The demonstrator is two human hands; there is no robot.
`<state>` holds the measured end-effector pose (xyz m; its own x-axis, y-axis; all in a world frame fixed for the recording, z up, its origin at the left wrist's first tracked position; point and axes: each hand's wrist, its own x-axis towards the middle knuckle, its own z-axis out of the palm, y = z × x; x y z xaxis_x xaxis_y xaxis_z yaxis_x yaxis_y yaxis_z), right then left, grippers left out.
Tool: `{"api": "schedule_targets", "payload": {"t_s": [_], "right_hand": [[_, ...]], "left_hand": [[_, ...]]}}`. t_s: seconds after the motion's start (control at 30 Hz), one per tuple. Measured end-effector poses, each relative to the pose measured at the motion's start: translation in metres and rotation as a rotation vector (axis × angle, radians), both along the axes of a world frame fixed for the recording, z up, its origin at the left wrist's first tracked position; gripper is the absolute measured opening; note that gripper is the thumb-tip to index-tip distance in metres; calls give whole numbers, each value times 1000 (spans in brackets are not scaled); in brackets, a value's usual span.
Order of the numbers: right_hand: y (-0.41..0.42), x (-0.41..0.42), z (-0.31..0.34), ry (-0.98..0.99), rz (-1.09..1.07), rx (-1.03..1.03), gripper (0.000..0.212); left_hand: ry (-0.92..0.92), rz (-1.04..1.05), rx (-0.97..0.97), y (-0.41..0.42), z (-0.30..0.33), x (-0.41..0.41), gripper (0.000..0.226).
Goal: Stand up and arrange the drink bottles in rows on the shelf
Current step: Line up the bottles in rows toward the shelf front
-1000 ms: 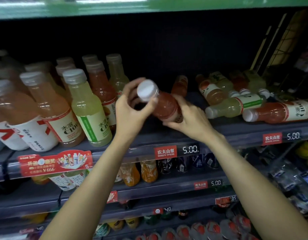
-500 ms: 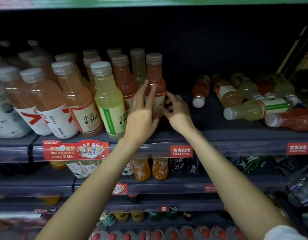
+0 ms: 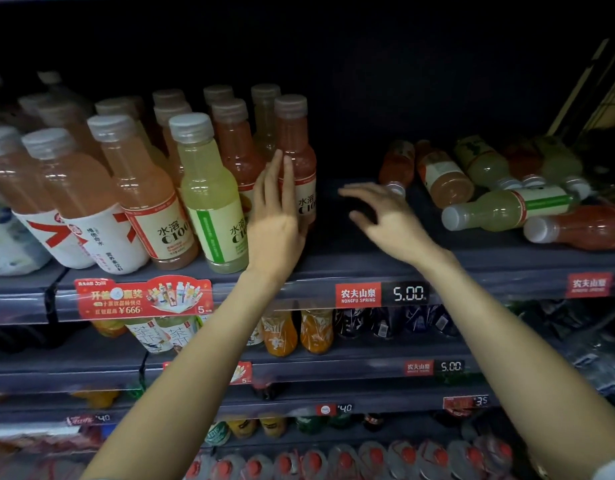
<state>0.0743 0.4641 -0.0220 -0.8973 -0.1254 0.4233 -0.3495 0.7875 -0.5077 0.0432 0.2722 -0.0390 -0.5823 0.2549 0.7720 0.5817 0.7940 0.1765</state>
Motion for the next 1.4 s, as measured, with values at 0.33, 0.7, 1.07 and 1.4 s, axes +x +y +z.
{"api": "schedule_targets", "payload": {"t_s": [0.33, 0.7, 1.07, 1.4], "right_hand": [[37, -28, 3, -262, -388, 352, 47], [27, 60, 14, -209, -128, 77, 42], [54, 19, -2, -83, -112, 373, 83], [8, 30, 23, -54, -63, -275, 72]], "left_hand": [[240, -209, 142, 14, 31, 27, 45], [-510, -449, -220, 46, 20, 7, 71], [-527, -313, 3, 38, 16, 27, 59], [-362, -599, 603, 13, 71, 40, 49]]}}
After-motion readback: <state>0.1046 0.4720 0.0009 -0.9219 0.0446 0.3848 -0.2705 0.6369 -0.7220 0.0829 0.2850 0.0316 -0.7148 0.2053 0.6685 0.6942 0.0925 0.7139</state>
